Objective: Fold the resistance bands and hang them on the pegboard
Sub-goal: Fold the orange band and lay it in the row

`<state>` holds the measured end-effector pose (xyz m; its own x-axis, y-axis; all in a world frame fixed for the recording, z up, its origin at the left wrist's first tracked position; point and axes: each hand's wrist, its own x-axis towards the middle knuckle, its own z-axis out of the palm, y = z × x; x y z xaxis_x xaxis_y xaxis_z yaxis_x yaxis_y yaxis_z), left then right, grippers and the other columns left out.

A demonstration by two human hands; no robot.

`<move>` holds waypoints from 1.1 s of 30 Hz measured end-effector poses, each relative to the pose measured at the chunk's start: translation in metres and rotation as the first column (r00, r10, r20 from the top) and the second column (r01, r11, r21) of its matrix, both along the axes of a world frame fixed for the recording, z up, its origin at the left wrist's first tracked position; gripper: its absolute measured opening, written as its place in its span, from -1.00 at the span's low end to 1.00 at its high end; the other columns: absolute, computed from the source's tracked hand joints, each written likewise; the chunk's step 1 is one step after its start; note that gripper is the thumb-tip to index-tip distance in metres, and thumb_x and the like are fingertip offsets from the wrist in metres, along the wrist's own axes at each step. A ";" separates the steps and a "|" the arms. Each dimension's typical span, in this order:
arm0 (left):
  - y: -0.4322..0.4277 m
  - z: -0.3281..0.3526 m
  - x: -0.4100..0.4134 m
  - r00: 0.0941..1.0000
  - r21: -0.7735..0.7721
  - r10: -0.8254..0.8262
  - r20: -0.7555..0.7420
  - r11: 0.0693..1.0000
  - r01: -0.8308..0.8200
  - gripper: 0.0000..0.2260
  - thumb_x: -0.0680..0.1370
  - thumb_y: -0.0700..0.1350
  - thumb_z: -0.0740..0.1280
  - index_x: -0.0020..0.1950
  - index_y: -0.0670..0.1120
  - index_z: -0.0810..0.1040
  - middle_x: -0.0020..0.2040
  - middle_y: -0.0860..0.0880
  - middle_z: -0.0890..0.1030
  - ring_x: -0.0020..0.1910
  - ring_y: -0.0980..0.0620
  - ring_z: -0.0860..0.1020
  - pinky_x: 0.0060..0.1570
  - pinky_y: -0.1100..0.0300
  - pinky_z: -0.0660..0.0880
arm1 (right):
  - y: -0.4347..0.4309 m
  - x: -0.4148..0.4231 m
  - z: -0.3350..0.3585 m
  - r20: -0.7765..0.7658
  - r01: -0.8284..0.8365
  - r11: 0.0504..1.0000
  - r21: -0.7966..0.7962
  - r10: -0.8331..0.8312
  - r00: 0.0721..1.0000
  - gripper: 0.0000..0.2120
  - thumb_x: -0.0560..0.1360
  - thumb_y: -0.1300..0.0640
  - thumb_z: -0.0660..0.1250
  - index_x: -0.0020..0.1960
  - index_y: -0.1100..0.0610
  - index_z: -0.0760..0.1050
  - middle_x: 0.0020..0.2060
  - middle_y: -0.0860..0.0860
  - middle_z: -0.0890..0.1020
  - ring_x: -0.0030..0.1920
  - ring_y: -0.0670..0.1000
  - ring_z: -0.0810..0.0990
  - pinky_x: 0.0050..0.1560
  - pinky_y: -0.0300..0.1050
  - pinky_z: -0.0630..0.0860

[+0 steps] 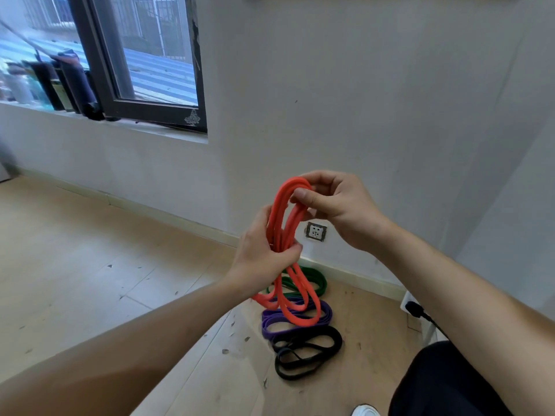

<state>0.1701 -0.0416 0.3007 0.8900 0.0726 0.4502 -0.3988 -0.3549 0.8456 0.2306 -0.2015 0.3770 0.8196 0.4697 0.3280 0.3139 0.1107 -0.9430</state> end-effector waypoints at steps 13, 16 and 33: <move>0.037 -0.009 -0.015 0.986 0.351 -0.163 -0.046 0.921 0.169 -0.28 0.46 -0.19 0.53 0.48 0.24 0.30 -0.13 -0.02 0.65 -0.21 -0.06 0.68 -0.13 -0.01 0.67 | -0.060 0.015 -0.033 -0.266 -0.046 0.987 -0.157 0.003 0.964 -0.54 0.48 0.21 0.43 0.36 0.20 0.48 -0.13 0.23 0.67 -0.05 0.18 0.67 -0.11 -0.04 0.66; 0.039 -0.009 -0.022 0.978 0.361 -0.197 -0.069 0.909 0.209 -0.31 0.49 -0.18 0.53 0.50 0.23 0.33 -0.09 0.00 0.65 -0.19 -0.04 0.68 -0.13 0.04 0.68 | -0.066 0.013 -0.046 -0.287 -0.054 0.984 -0.171 0.002 0.958 -0.63 0.55 0.29 0.38 0.35 0.24 0.50 -0.15 0.19 0.68 -0.08 0.13 0.69 -0.06 -0.05 0.66; 0.021 -0.218 -0.002 0.724 0.308 -0.134 -0.677 0.842 0.444 -0.48 0.47 -0.21 0.45 0.27 0.31 0.48 -0.04 0.11 0.64 -0.16 0.07 0.66 -0.07 0.16 0.66 | -0.072 0.018 -0.302 -0.638 -0.106 0.859 -0.501 -0.284 0.715 -0.86 0.56 0.33 0.39 0.04 0.13 0.58 -0.23 0.11 0.64 -0.34 -0.01 0.63 -0.23 -0.10 0.63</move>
<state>0.1684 -0.0203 0.0826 0.9142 -0.2935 -0.2795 0.0010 -0.6880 0.7257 0.2482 -0.2737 0.0755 0.7631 0.3104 -0.5669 -0.4384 -0.3958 -0.8069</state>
